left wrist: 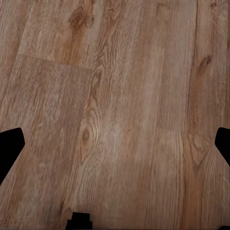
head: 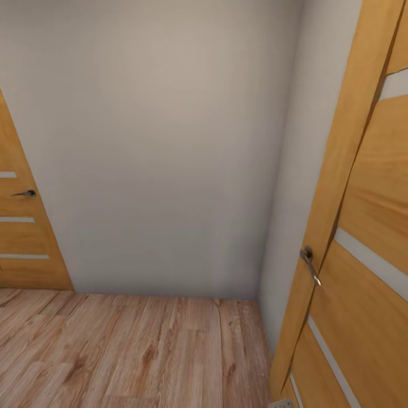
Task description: Move the two storage containers from the living room to the garage. In the garage, place one container on the floor and stack the other container on top of it (either order is fine).
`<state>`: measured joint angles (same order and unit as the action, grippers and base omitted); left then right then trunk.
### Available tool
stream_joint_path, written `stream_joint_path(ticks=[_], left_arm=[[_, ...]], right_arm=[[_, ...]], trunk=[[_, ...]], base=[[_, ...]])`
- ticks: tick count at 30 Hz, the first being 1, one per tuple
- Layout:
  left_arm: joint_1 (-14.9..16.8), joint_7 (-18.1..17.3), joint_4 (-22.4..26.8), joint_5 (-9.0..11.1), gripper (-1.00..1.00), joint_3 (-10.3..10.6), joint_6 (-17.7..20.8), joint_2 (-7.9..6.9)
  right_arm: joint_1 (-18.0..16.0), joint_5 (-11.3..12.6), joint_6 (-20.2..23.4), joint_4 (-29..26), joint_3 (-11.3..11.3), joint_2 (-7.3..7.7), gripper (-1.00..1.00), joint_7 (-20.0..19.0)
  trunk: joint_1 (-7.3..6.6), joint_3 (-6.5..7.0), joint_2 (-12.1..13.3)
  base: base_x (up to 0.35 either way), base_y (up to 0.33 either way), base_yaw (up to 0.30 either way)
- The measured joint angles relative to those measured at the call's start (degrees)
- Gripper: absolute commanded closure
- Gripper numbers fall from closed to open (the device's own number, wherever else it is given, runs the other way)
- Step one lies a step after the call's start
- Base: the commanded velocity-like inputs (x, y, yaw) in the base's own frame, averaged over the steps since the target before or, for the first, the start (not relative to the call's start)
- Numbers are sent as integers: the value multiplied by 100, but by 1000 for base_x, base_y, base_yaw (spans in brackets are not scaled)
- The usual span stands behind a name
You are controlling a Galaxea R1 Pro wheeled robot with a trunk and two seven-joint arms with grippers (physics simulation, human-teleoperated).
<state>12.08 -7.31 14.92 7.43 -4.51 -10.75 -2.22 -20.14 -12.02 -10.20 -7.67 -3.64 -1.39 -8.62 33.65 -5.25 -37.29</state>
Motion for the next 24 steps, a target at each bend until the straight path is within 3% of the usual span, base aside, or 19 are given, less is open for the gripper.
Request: stream_joint_path(ticks=[18,24], left_arm=[[0,0,0,0,-100,0,0,0],[0,0,0,2,-100,9,7,0]], right_arm=[[0,0,0,0,0,0,-100,0],[0,0,0,0,0,0,-100,0]], trunk=[[2,0,1],[0,0,0]], base=[[19,0,0],[198,0,0]])
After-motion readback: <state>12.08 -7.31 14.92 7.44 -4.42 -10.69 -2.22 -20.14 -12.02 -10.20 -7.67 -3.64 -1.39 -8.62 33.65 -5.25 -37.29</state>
